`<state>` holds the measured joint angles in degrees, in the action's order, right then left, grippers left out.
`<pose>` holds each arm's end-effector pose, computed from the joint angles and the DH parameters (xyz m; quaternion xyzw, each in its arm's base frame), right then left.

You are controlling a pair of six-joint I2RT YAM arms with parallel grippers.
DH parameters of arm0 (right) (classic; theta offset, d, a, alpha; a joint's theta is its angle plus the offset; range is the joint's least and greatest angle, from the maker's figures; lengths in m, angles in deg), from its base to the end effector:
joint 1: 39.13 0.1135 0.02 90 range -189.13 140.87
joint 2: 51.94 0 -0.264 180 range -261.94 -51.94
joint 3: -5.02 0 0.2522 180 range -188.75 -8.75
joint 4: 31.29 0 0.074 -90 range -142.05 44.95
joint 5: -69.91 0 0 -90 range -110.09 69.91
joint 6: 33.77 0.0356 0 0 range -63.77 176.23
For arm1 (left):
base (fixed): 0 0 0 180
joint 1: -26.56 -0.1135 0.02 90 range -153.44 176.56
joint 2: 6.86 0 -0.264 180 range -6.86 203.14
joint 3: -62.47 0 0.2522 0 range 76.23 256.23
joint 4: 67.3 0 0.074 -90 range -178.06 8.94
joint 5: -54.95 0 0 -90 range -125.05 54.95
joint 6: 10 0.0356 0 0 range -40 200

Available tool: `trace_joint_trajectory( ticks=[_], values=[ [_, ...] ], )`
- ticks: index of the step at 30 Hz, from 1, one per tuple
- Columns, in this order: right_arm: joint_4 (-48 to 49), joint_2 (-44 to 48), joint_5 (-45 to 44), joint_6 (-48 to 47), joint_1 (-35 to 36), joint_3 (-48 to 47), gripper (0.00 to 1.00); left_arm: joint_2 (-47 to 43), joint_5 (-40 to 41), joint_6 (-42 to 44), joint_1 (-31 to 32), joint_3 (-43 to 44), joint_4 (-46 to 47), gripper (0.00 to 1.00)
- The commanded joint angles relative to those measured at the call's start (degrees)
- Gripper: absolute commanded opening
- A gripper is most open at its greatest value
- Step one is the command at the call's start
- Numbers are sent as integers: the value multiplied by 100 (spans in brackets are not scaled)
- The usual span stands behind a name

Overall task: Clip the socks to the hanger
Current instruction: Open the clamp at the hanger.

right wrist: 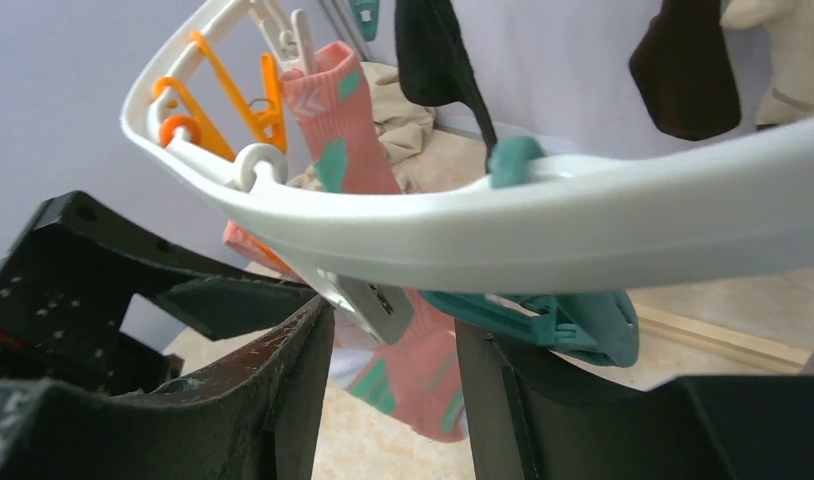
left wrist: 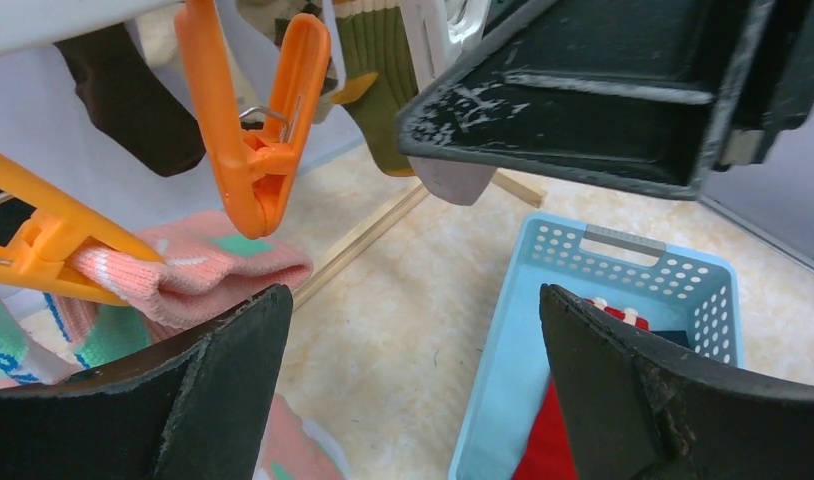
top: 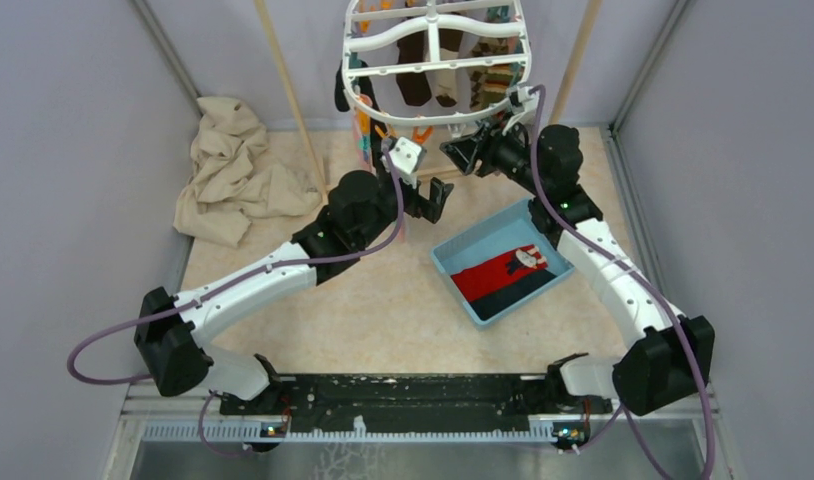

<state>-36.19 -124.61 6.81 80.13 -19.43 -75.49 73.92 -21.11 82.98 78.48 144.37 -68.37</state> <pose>0.2740 0.1152 0.4053 -0.1440 0.6756 0.4106 0.5952 0.2155 -0.2611 0.3791 0.2472 0.6622 -0.2128 0.6746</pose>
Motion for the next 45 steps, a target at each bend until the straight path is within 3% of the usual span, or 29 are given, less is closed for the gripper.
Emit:
trace_joint_trajectory(
  ticks=[1, 8, 12, 14, 25, 36, 45],
  values=[
    [188, -104, -636, -579, 245, -450, 49, -90, -198, -105, 5, -11, 56, 99],
    [423, -241, -815, -813, 366, -443, 49, -115, -205, -79, 3, 7, -38, 99],
    [412, -107, -965, -892, 367, -329, 24, -157, -151, -70, 3, -24, -60, 99],
    [422, -21, -977, -880, 367, -270, 1, -158, -135, -61, 2, -28, -74, 99],
    [44, 539, -1018, -1038, 372, -19, 0, -220, -370, -285, 2, 75, -149, 99],
    [-706, 1060, -1223, -1452, 367, 88, 0, -468, -1047, -1038, 3, 564, 23, 99],
    [-878, 1138, -1477, -1709, 368, 52, 0, 68, -1914, -2003, 11, 1324, 348, 95]
  ],
)
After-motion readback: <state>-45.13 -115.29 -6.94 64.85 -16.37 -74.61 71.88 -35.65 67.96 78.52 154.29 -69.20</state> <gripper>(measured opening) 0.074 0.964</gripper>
